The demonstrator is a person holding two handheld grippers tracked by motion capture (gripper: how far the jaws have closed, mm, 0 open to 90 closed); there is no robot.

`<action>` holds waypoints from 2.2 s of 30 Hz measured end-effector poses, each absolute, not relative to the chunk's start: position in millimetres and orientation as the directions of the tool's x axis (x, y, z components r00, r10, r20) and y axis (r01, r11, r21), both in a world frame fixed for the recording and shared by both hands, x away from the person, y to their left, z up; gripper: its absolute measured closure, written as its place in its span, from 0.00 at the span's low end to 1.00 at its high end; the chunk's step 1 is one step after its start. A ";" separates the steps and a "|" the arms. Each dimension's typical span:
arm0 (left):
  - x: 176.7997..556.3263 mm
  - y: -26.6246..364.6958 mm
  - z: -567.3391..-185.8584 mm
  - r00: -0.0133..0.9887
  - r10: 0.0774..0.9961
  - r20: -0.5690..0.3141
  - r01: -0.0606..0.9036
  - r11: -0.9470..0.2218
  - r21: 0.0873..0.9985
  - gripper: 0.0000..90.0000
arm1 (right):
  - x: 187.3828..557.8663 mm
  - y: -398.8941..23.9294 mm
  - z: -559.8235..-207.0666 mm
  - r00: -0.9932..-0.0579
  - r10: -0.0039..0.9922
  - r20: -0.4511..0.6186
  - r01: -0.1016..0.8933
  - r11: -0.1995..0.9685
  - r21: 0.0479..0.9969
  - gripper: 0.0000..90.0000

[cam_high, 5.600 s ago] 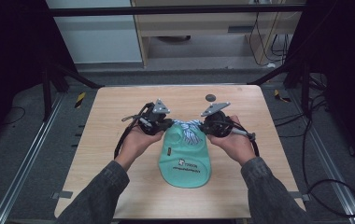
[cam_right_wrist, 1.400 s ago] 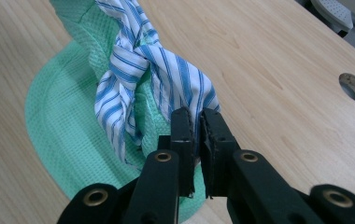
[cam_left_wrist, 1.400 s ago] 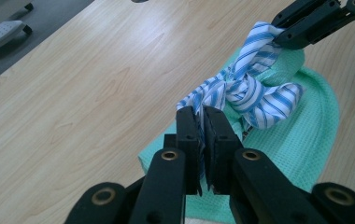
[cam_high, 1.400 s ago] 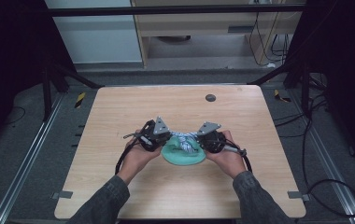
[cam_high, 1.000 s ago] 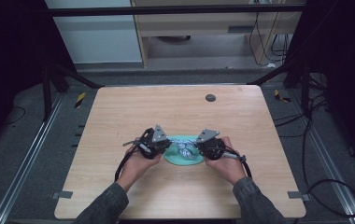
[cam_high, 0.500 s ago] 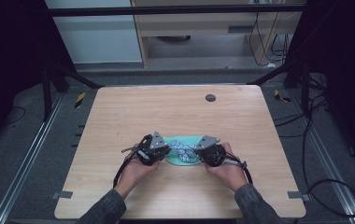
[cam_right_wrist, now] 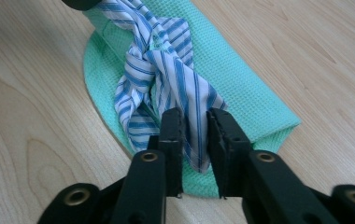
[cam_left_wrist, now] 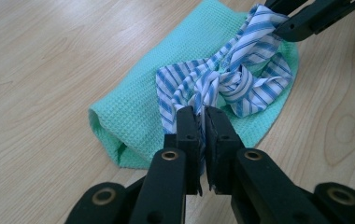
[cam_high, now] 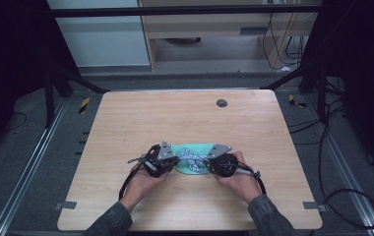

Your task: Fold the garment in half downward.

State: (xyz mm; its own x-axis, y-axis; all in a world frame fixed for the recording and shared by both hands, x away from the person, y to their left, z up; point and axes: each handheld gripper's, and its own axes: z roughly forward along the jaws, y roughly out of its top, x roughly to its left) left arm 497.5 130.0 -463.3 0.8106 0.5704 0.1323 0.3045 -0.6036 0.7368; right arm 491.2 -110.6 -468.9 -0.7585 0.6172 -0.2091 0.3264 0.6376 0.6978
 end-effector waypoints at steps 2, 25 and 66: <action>496.9 130.4 -462.5 0.811 0.569 0.135 0.301 -0.605 0.737 0.95 | 491.6 -110.4 -467.3 -0.754 0.623 -0.211 0.331 0.637 0.697 0.78; 492.0 135.7 -463.5 0.817 0.565 0.117 0.298 -0.587 0.753 0.95 | 488.2 -111.8 -465.6 -0.750 0.634 -0.188 0.352 0.624 0.698 0.87; 461.8 150.8 -490.4 0.839 0.530 0.124 0.292 -0.631 0.719 0.96 | 452.3 -101.2 -483.5 -0.829 0.532 -0.171 0.306 0.689 0.657 0.96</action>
State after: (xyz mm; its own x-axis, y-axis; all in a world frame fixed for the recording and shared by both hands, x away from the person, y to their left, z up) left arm 461.8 150.8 -490.4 0.8391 0.5296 0.1241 0.2917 -0.6307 0.7191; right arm 452.3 -101.2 -483.5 -0.8293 0.5320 -0.1707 0.3065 0.6886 0.6572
